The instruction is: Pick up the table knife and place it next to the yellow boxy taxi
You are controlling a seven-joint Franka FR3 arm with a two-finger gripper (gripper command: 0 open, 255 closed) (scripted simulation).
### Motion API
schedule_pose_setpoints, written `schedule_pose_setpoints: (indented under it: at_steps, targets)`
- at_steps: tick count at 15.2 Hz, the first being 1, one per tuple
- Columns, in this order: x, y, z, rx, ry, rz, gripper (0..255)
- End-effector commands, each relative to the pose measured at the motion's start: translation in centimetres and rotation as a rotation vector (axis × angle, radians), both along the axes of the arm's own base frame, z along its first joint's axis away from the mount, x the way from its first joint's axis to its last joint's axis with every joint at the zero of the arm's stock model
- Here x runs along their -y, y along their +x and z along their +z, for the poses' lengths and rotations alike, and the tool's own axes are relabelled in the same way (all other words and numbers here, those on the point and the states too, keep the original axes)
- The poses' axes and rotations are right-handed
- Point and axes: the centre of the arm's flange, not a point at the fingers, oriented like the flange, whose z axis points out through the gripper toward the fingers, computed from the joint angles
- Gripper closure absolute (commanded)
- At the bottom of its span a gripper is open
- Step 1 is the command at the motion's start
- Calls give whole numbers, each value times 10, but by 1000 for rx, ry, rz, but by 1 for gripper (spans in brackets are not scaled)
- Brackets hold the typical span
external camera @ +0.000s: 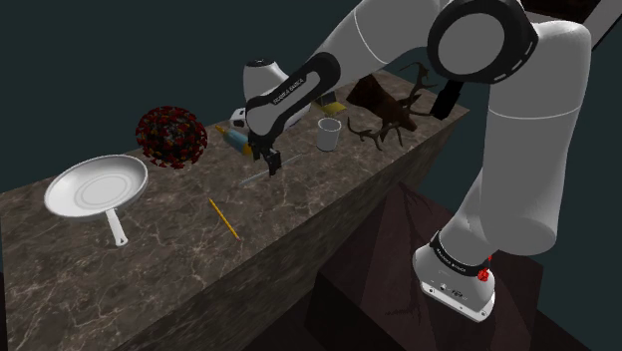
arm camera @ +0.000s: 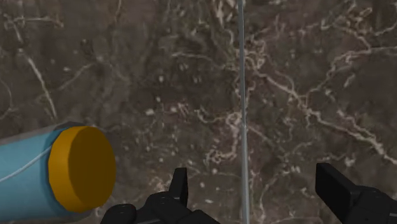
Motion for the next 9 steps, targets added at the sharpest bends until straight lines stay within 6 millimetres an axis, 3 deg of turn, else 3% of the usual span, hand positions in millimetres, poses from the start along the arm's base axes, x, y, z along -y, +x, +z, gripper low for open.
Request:
schedule_pose_setpoints:
  at_steps: [1, 9]
  targets:
    - [-1, 0, -11, -2, 0, 1, 0]
    - [-1, 0, -14, -2, 0, 1, 0]
